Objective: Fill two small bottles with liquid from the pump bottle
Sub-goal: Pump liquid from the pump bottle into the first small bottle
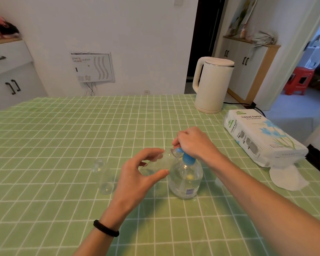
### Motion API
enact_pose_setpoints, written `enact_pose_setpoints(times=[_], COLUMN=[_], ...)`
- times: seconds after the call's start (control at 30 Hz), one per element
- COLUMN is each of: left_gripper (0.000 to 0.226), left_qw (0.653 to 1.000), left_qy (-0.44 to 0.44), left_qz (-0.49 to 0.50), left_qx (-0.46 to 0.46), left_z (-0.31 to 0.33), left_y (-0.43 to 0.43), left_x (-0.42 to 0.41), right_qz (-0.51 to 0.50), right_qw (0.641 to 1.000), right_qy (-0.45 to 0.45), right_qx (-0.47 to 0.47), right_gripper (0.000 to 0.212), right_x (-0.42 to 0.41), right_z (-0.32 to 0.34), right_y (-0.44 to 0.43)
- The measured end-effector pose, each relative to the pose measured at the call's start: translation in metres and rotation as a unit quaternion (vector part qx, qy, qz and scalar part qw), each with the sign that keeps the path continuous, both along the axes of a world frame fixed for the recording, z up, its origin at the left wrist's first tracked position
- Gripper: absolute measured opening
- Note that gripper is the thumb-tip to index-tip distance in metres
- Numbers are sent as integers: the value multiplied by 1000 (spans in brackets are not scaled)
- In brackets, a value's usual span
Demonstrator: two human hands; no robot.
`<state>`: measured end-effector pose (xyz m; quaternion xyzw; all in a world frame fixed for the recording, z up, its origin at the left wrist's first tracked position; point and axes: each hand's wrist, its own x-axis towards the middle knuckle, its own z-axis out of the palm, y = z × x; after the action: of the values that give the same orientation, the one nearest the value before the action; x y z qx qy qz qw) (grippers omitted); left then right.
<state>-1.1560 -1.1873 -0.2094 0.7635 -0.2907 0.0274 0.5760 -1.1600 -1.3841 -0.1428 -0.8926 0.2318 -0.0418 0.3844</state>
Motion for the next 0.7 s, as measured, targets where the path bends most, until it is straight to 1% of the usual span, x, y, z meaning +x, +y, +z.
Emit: enact_pose_setpoints(times=[0.13, 0.27, 0.33, 0.7], left_gripper=[47, 47, 47, 48], left_qw=[1000, 1000, 1000, 1000], left_qy=[-1, -7, -11, -12], left_qz=[3, 3, 6, 12], left_qx=[-4, -6, -6, -5], left_z=[3, 8, 8, 2], left_y=[1, 1, 1, 0], left_x=[0, 0, 1, -1], right_qz=[2, 8, 12, -15], right_qw=[1000, 1000, 1000, 1000], right_qy=[-1, 3, 4, 6], right_qx=[5, -18, -20, 13], right_gripper=[39, 52, 55, 43], right_x=[-1, 1, 2, -2], right_z=[6, 17, 18, 4], right_y=[0, 0, 0, 3])
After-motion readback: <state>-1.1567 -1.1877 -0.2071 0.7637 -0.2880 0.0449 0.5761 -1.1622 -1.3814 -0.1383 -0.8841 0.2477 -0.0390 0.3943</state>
